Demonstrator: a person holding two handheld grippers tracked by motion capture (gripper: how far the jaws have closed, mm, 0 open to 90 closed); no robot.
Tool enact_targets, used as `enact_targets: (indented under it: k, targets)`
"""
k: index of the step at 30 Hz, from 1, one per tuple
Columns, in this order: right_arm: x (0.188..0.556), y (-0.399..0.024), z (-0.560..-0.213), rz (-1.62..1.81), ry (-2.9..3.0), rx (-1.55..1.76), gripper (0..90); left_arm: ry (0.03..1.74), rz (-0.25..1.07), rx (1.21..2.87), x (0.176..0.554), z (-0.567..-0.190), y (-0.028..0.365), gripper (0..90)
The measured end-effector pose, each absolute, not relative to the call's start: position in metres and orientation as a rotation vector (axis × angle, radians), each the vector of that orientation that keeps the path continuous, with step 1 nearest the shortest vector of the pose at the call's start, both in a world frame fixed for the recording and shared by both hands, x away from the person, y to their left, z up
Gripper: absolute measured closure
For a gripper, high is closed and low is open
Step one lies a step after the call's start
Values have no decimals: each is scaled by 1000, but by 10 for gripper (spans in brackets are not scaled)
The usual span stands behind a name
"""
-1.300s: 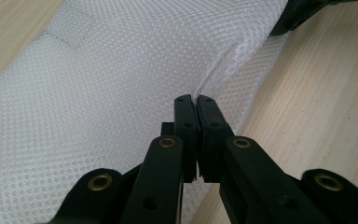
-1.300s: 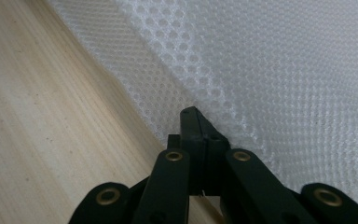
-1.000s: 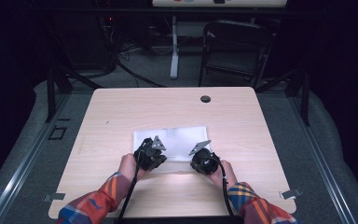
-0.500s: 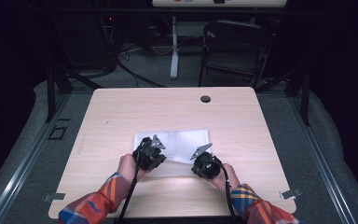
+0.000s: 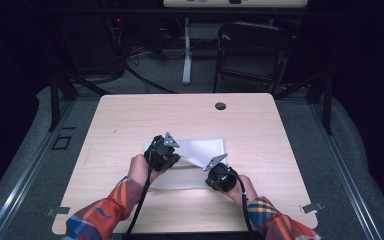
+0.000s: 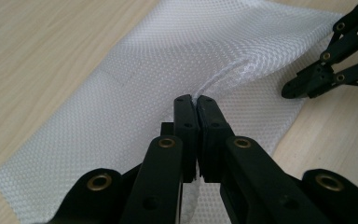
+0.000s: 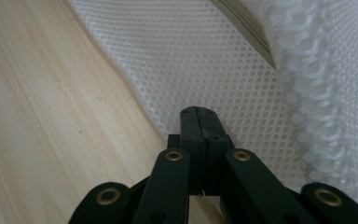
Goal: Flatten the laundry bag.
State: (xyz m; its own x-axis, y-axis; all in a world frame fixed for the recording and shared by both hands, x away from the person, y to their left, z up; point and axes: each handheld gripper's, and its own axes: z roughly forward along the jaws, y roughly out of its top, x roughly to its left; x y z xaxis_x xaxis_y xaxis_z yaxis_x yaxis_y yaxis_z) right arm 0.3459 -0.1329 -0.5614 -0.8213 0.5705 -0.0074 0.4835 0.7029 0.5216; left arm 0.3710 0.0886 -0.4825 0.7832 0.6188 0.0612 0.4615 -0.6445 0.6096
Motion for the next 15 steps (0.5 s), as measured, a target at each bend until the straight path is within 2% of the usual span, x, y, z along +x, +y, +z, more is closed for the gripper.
enact_targets:
  k: [15]
  targets:
    - [344, -132, -561, 770, 2747, 860, 900, 830, 451, 2348, 395, -451, 94, 878]
